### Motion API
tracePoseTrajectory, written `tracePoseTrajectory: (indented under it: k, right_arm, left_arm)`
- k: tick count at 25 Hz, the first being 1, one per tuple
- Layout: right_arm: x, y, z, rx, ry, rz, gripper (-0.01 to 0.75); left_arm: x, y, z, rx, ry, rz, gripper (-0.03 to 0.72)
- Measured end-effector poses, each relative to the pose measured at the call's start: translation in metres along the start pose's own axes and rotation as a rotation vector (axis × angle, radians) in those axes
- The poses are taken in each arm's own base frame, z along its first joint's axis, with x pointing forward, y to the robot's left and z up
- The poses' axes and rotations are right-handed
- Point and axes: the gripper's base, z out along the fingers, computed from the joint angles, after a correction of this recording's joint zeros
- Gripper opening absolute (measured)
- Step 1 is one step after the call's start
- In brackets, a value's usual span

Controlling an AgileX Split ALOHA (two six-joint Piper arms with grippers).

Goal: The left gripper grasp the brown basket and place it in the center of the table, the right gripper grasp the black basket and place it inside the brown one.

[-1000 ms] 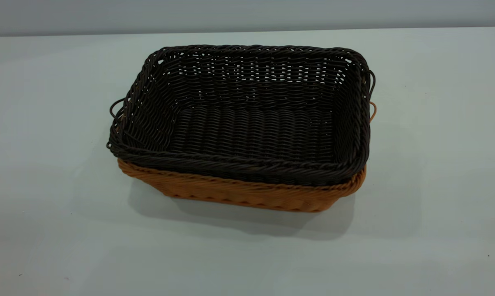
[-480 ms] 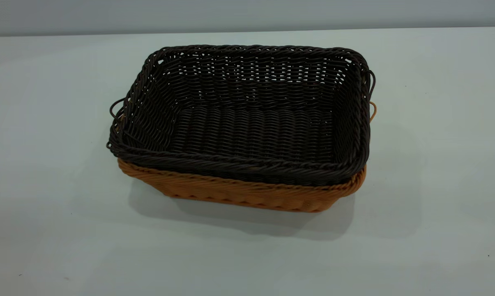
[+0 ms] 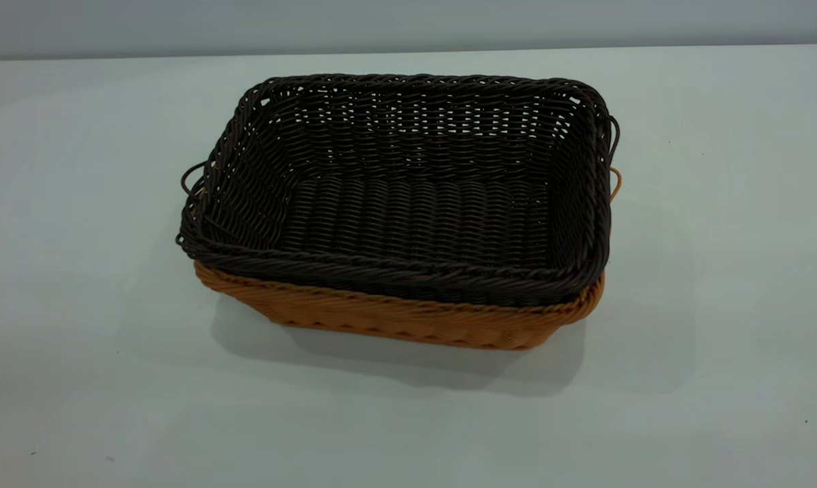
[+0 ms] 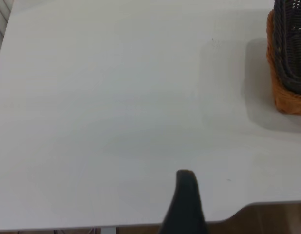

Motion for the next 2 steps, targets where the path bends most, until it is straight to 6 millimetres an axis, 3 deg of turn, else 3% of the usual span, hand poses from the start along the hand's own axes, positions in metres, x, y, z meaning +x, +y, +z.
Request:
tracePoseTrajectory:
  k: [2]
  right_arm:
    - [0.0, 0.0, 0.0, 0.0, 0.0, 0.0, 0.561]
  left_arm:
    - [0.0, 0.0, 0.0, 0.0, 0.0, 0.0, 0.552]
